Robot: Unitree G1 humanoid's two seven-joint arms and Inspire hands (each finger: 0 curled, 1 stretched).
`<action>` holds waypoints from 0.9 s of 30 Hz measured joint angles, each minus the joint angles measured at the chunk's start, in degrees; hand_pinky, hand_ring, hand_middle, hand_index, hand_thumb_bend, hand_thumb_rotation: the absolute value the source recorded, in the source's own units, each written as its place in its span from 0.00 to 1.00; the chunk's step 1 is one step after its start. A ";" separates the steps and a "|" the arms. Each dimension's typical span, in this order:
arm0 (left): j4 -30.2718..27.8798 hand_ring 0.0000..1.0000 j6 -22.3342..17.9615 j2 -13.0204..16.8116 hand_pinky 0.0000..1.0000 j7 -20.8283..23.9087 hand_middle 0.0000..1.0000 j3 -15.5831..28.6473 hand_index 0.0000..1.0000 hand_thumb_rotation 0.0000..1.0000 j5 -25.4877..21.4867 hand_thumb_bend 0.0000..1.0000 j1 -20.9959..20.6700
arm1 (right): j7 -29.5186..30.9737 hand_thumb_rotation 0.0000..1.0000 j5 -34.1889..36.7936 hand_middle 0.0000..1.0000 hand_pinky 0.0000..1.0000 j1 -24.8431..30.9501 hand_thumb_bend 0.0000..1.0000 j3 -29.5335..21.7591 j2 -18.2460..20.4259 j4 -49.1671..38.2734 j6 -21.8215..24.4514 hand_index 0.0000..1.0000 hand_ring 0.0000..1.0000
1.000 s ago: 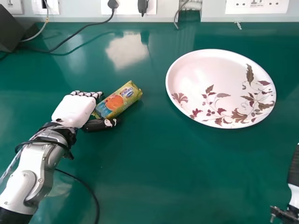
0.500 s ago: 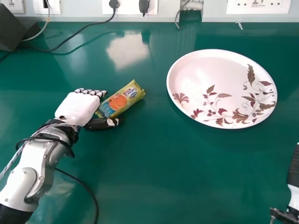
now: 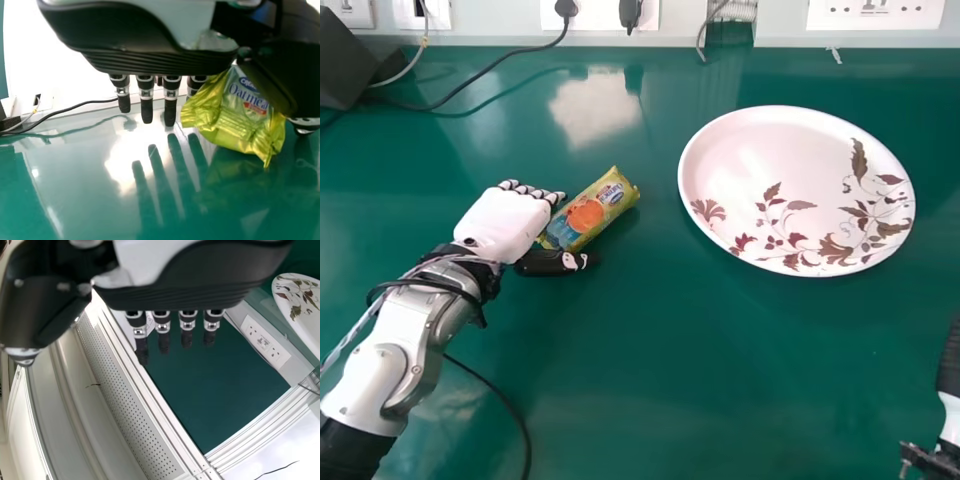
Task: Pick up biscuit and place it in the plate
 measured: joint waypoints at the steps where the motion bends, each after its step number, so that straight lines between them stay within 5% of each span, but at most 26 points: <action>1: 0.05 0.92 -0.19 0.21 0.98 0.00 0.90 -0.04 0.92 0.56 0.00 1.00 -0.09 | 0.00 0.20 0.10 1.00 1.00 -0.01 1.00 0.01 0.00 0.00 0.02 0.89 1.00; 7: 0.24 0.89 -1.05 0.94 0.96 -0.18 0.90 -0.08 0.88 0.48 -0.07 1.00 -0.63 | 0.00 0.20 1.95 1.00 1.00 -0.10 1.00 0.11 -0.04 -0.01 0.79 0.89 1.00; 14: 0.82 0.82 -1.80 1.64 0.79 -0.45 0.87 -0.11 0.82 0.38 -0.02 0.99 -1.83 | 0.98 0.21 2.82 1.00 1.00 -0.15 1.00 0.12 -0.03 0.00 0.80 0.89 1.00; 27: 1.15 0.69 -2.37 2.25 0.67 -0.29 0.79 -0.11 0.77 0.28 -0.08 0.90 -2.15 | 1.06 0.21 4.10 1.00 0.99 0.13 1.00 0.75 0.06 -0.74 0.79 0.88 1.00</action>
